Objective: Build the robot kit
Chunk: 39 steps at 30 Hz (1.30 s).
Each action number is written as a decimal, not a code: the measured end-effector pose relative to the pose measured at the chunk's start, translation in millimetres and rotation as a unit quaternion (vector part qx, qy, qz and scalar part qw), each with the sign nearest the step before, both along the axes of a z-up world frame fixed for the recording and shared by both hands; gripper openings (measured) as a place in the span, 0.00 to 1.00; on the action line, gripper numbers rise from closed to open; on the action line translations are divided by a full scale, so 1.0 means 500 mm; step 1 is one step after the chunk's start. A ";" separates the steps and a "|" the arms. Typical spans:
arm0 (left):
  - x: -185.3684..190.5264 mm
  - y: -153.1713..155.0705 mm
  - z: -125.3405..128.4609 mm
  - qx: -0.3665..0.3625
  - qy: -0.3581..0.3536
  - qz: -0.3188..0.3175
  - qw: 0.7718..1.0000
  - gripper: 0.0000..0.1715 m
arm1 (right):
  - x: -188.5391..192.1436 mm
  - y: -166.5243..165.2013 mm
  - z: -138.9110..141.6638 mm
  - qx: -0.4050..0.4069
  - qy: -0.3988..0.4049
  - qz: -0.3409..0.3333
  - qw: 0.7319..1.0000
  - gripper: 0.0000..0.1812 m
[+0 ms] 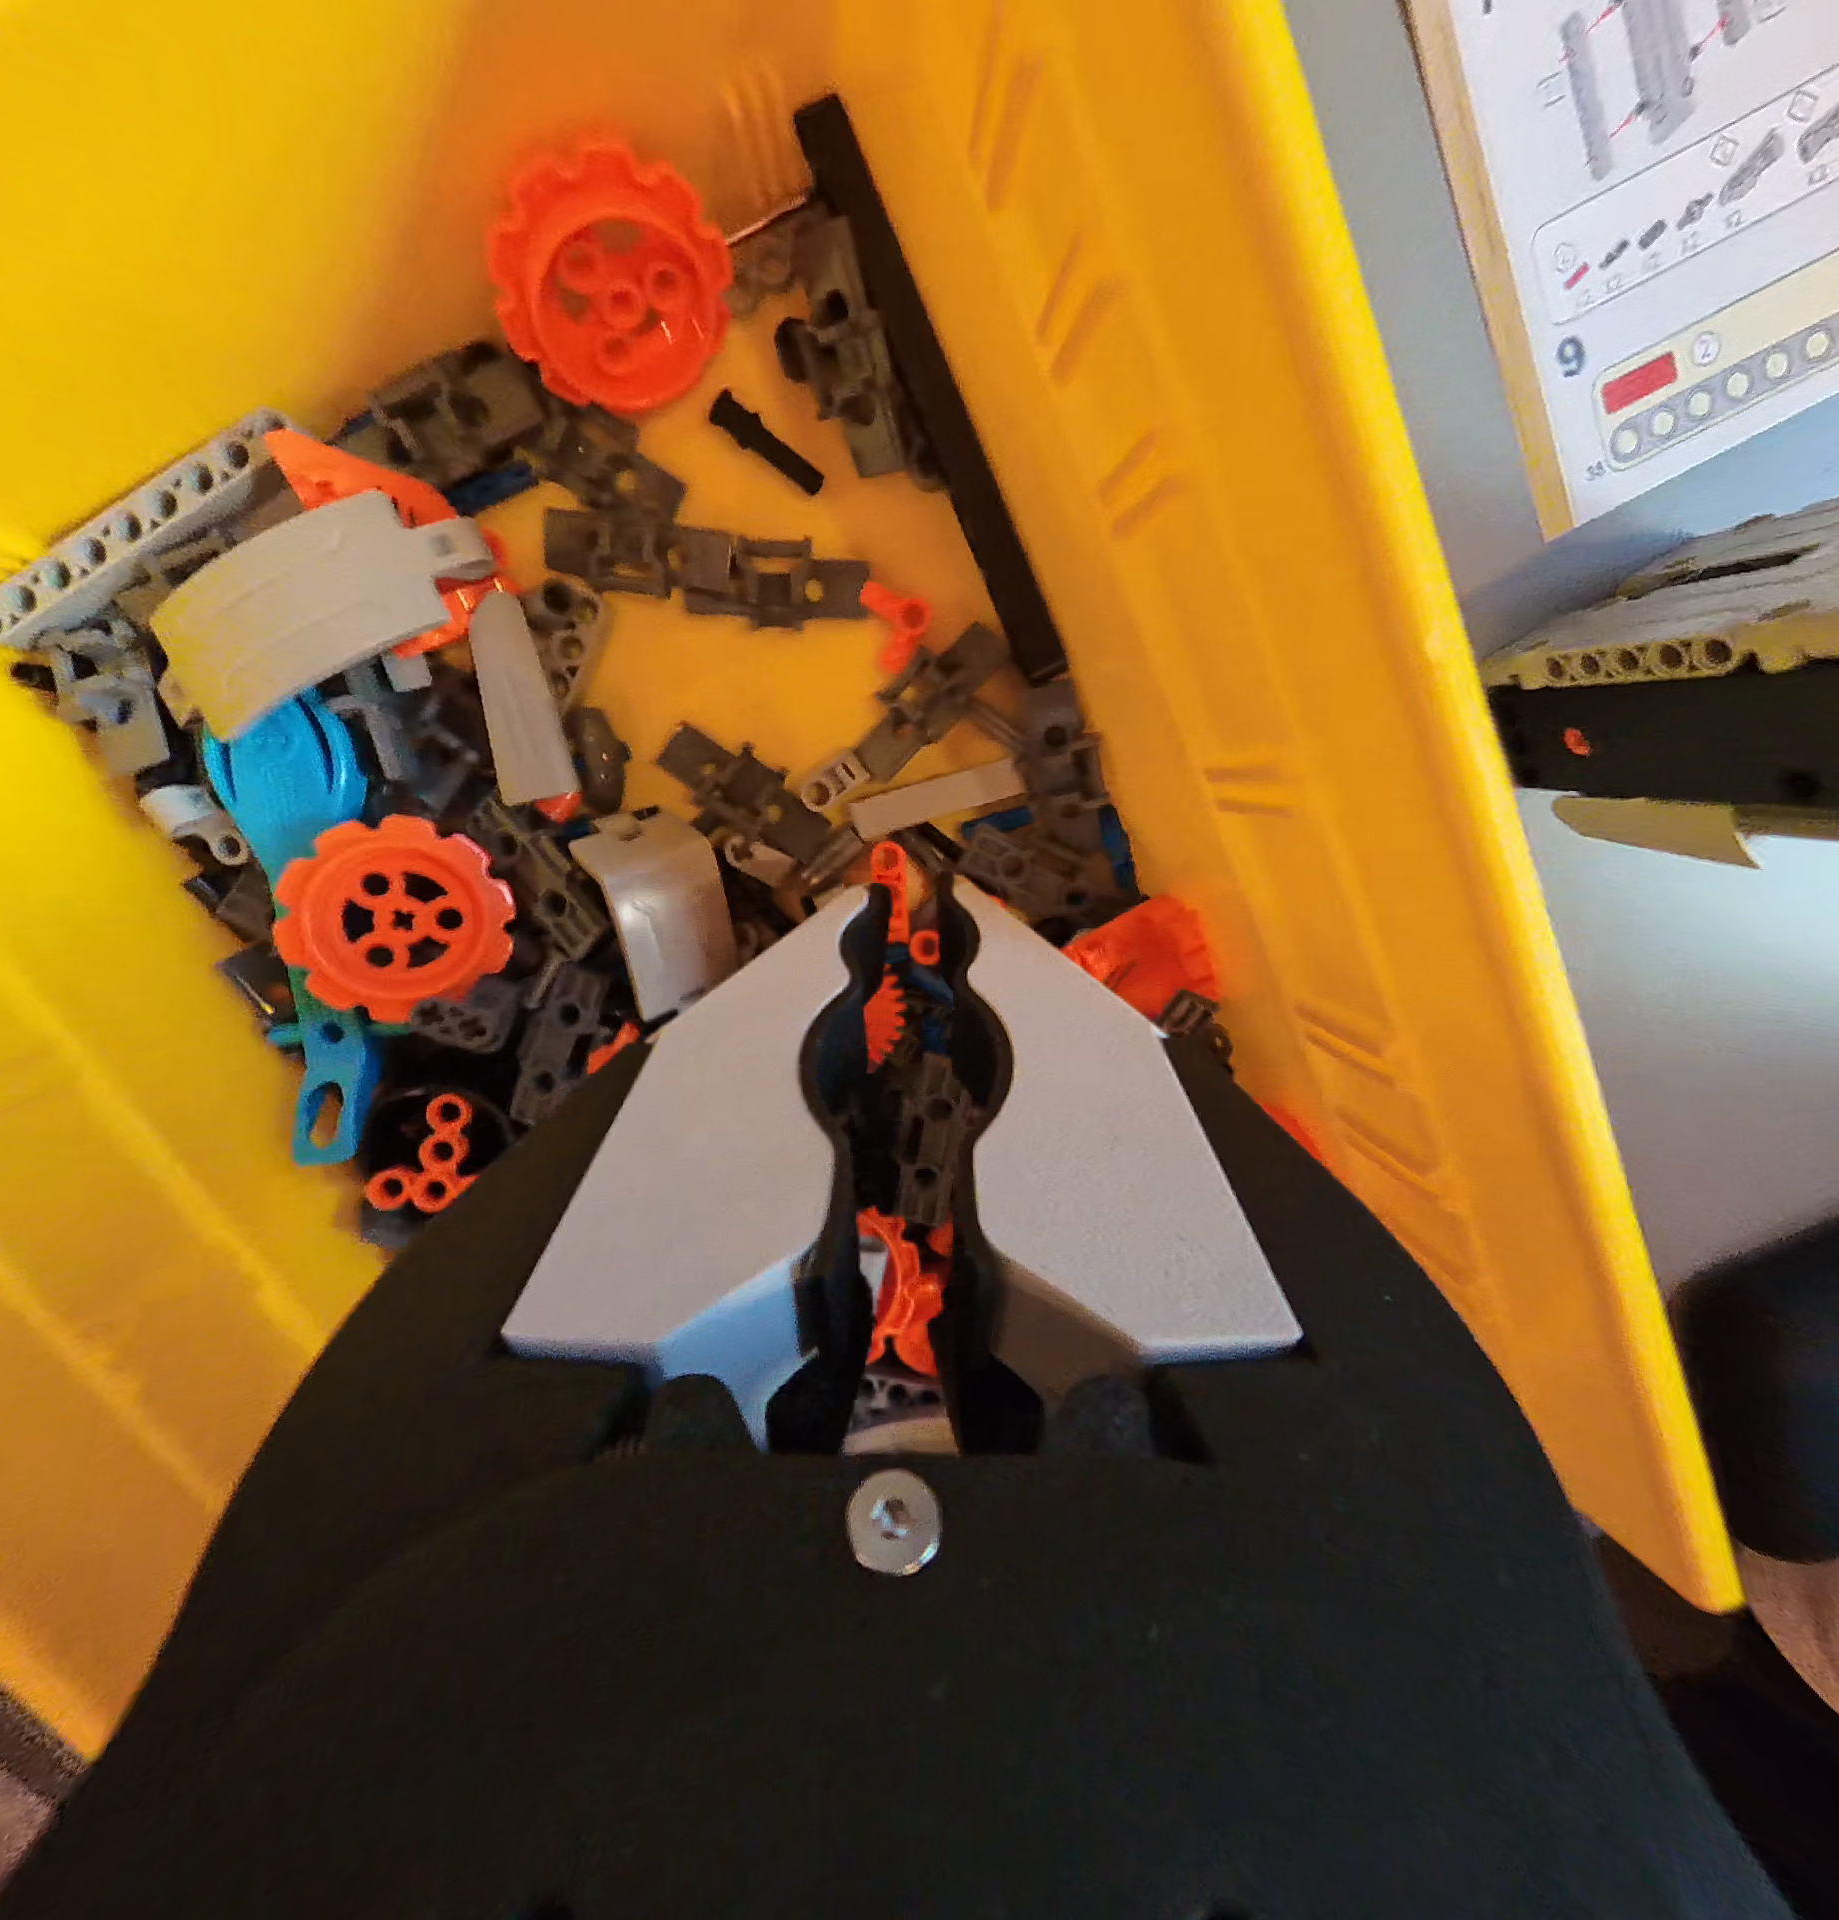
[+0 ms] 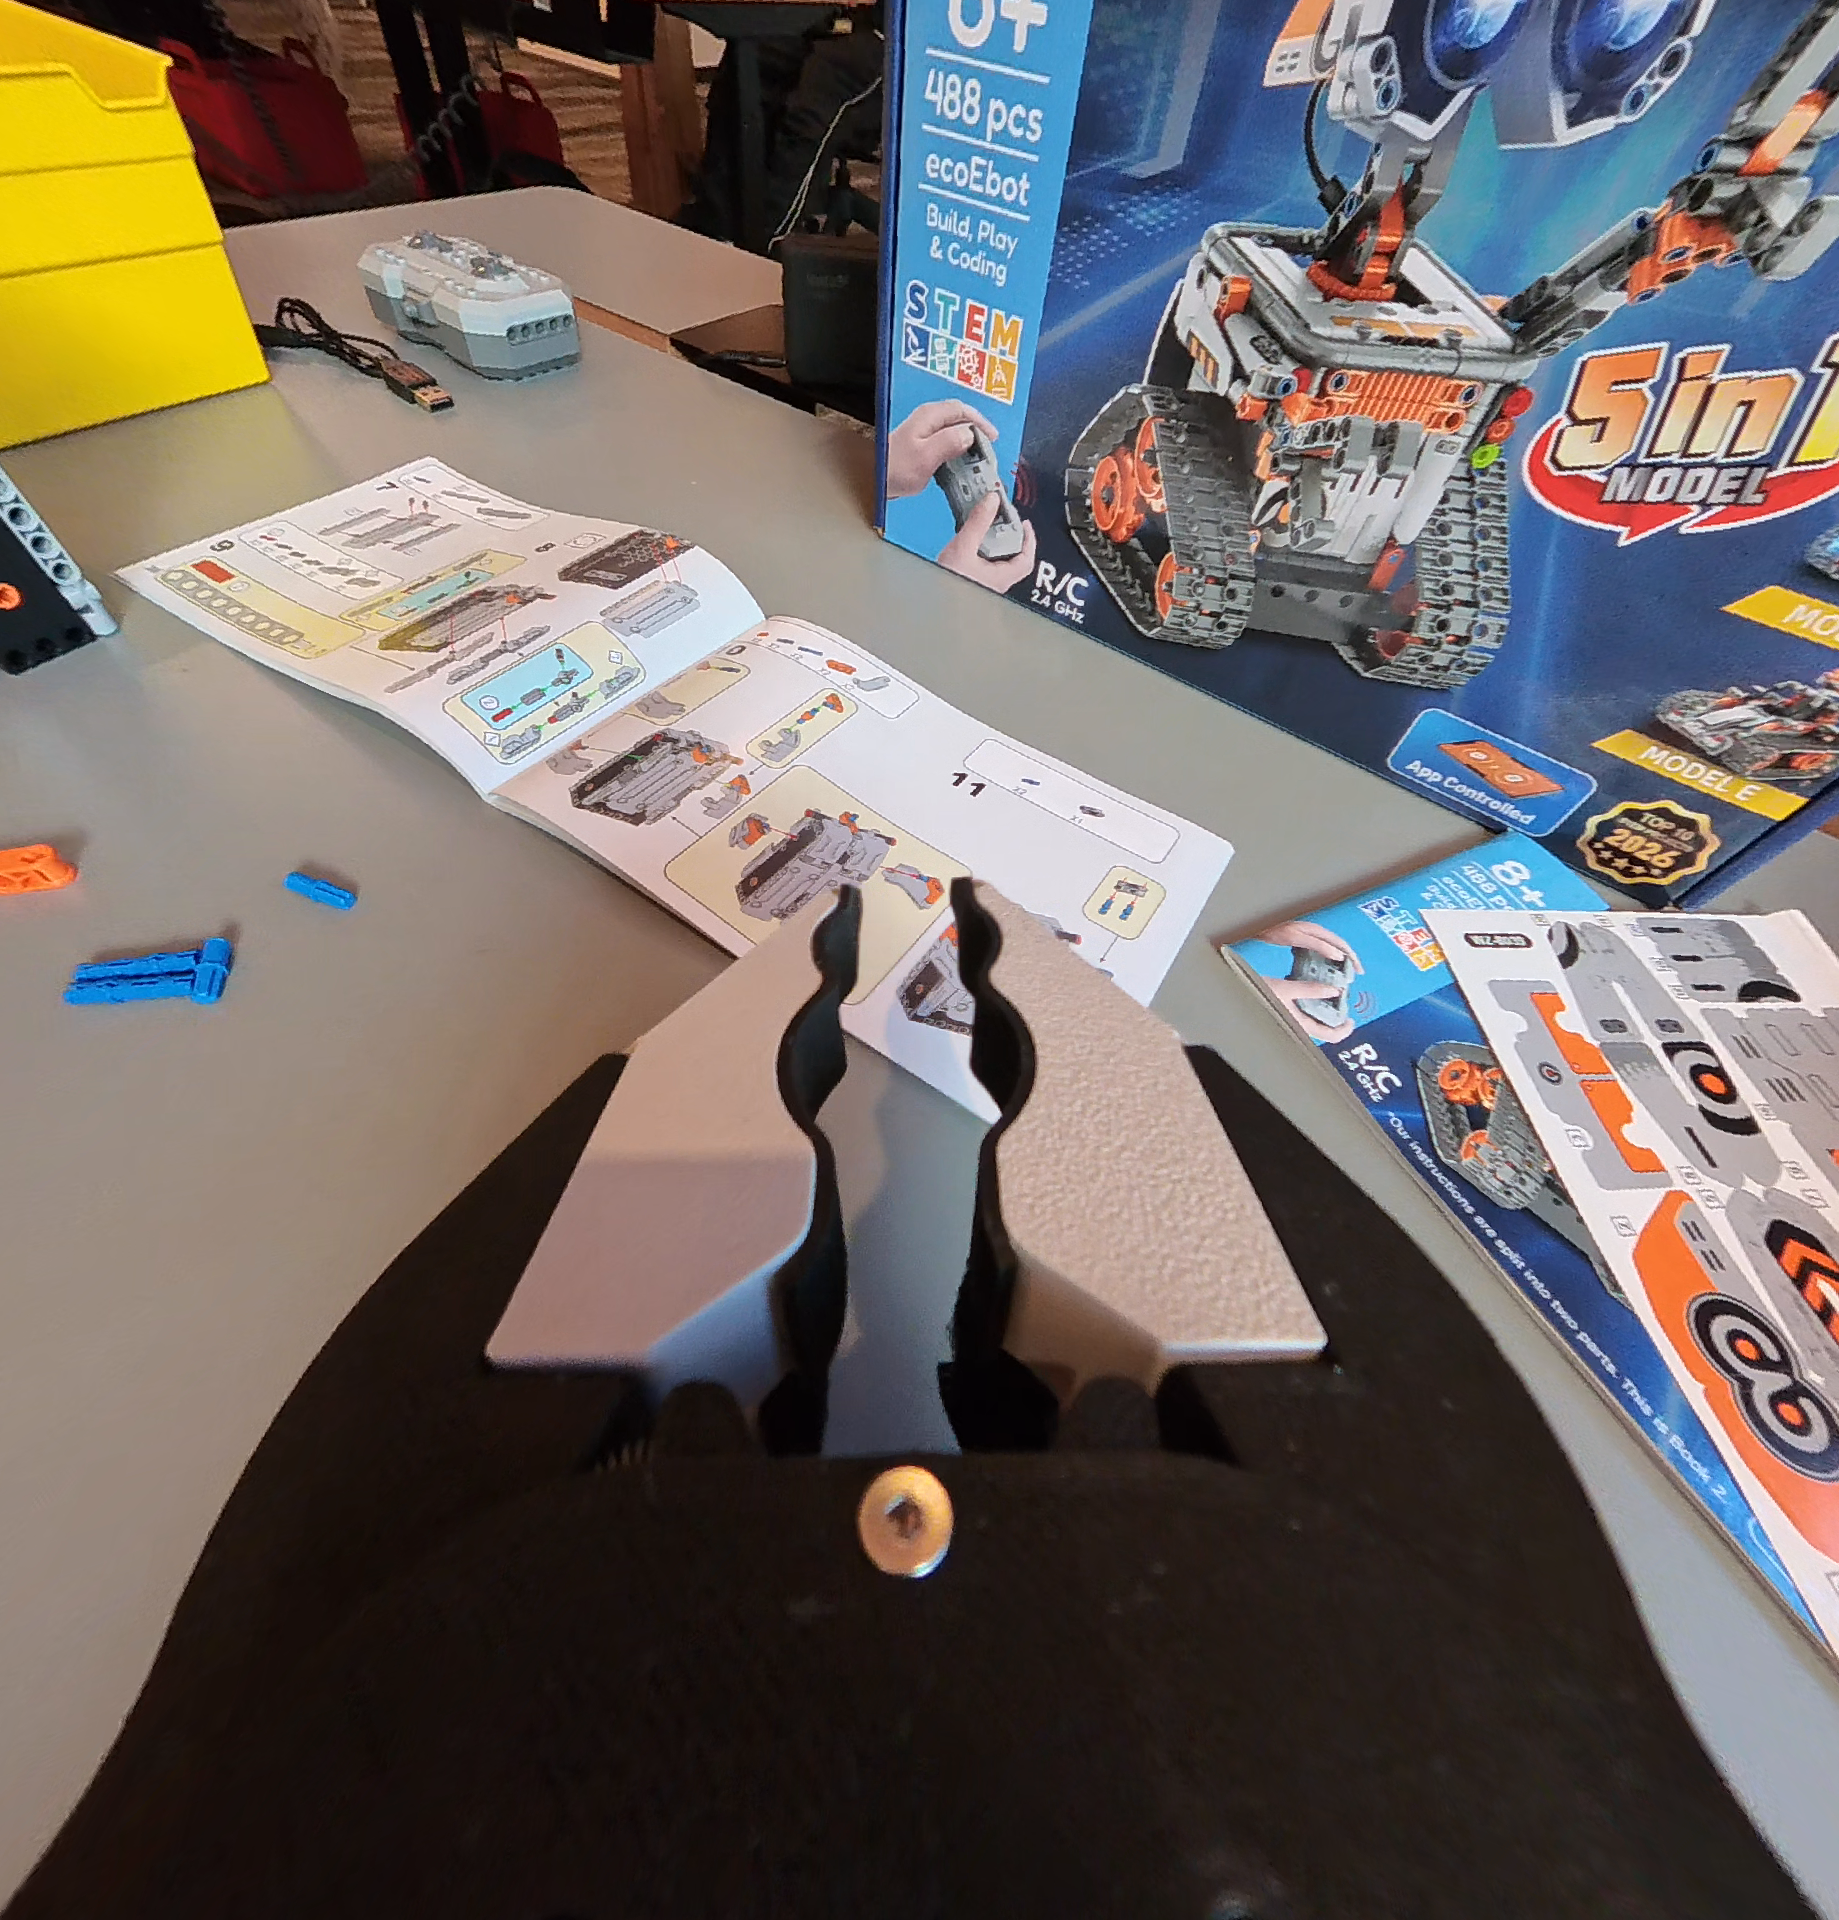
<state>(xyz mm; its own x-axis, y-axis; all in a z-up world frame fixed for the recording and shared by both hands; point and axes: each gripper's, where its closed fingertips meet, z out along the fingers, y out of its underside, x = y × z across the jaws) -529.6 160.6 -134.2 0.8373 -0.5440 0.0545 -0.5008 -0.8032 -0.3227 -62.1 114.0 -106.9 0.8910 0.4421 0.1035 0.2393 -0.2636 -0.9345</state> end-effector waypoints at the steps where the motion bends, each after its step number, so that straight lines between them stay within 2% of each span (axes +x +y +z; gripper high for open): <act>1: -0.002 0.005 -0.007 -0.004 0.005 0.000 1.000 0.04 | -0.001 0.000 -0.001 -0.003 0.002 0.002 1.000 0.09; 5: 0.000 0.005 -0.035 -0.040 0.020 -0.010 0.999 0.05 | 0.000 0.000 0.000 -0.004 0.008 0.003 1.000 0.09; 10: -0.022 0.011 -0.047 -0.040 0.066 -0.012 0.997 0.06 | 0.001 -0.001 0.000 -0.004 0.011 0.004 1.000 0.10; 20: -0.008 0.007 -0.045 -0.056 0.043 -0.015 0.997 0.06 | -0.007 -0.004 -0.003 -0.011 0.017 0.017 1.000 0.10; 29: -0.015 -0.005 -0.056 -0.074 0.070 -0.016 0.995 0.04 | -0.010 -0.005 0.002 -0.009 0.022 0.023 0.999 0.10; 34: -0.009 -0.004 -0.010 -0.053 0.026 0.011 0.998 0.04 | -0.014 -0.007 0.004 -0.010 0.028 0.028 0.999 0.10; 37: -0.002 -0.009 0.044 -0.011 -0.001 0.020 1.000 0.03 | -0.017 -0.009 0.008 -0.007 0.029 0.031 0.999 0.10; 39: 0.023 -0.024 0.098 0.036 -0.042 0.022 0.998 0.03 | -0.020 -0.010 0.008 -0.008 0.030 0.035 0.999 0.10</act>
